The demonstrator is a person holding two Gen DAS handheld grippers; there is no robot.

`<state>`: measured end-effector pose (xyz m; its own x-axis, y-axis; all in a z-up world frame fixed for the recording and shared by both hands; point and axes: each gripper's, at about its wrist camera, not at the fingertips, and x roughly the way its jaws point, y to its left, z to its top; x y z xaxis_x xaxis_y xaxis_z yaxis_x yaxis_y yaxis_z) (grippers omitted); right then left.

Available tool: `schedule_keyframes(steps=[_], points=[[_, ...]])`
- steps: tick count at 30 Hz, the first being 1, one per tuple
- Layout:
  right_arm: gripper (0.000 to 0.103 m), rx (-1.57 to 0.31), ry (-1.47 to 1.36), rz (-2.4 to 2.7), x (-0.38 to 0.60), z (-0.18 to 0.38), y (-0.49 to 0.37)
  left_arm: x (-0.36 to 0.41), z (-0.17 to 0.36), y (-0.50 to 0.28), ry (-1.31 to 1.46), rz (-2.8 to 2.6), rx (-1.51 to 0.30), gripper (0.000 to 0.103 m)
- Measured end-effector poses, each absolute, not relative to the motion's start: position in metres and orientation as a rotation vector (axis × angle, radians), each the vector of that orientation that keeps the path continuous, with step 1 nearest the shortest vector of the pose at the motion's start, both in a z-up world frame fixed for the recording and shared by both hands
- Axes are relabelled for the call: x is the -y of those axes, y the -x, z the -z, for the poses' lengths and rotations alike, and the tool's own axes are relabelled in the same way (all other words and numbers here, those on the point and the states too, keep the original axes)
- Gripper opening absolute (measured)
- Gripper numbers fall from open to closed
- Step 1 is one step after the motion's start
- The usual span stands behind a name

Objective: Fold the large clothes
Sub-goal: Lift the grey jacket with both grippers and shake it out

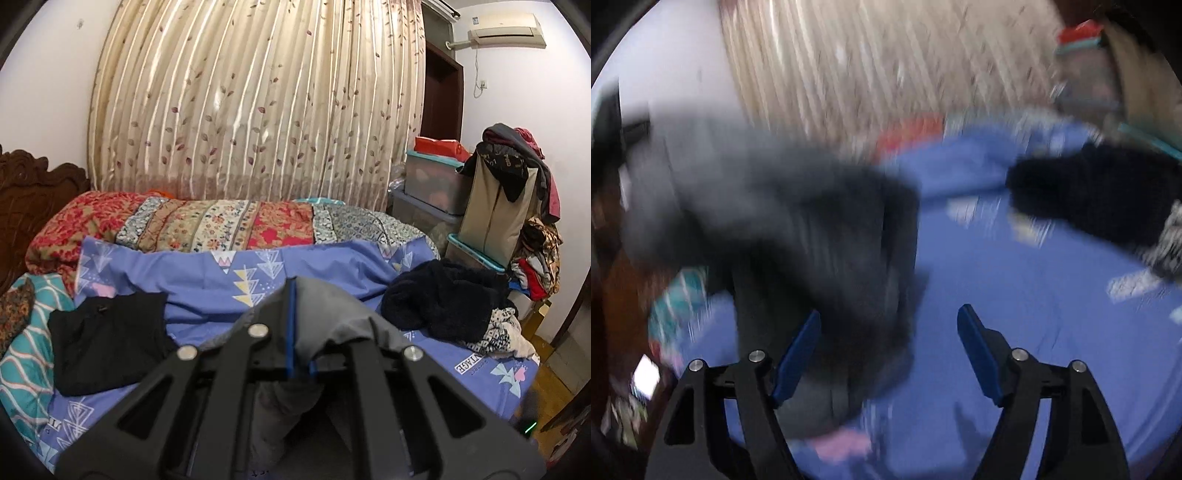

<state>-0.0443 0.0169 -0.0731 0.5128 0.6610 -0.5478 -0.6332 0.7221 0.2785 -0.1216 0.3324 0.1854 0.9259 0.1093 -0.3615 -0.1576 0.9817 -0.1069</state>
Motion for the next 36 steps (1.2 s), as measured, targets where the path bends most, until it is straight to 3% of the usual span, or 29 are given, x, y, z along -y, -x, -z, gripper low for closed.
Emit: schedule_keyframes(steps=[8, 9, 10, 12, 18, 24, 30, 36], points=[[0.093, -0.678, -0.227, -0.871, -0.061, 0.073, 0.003, -0.330, -0.204, 0.138, 0.142, -0.156, -0.350, 0.005], [0.071, -0.687, -0.246, -0.874, -0.064, 0.065, -0.005, -0.330, -0.208, 0.144, 0.145, -0.159, -0.340, 0.005], [0.038, -0.685, -0.252, -0.865, -0.064, 0.056, -0.011, -0.330, -0.211, 0.148, 0.145, -0.162, -0.333, 0.005], [0.034, -0.611, -0.254, -0.824, -0.051, 0.018, -0.015, -0.332, -0.224, 0.165, 0.133, -0.183, -0.299, 0.005], [0.033, -0.210, -0.098, -0.859, 0.013, -0.155, 0.044, -0.339, -0.289, 0.234, 0.085, -0.206, -0.139, 0.005], [0.033, 0.089, 0.053, -0.838, 0.052, -0.276, 0.132, -0.322, -0.358, 0.311, 0.050, -0.203, 0.054, 0.005], [0.033, 0.212, 0.117, -0.766, 0.075, -0.327, 0.164, -0.292, -0.396, 0.350, -0.050, -0.217, 0.194, 0.005], [0.033, -0.009, 0.149, -0.772, 0.055, -0.302, 0.099, -0.291, -0.390, 0.299, -0.082, -0.241, 0.098, 0.005]])
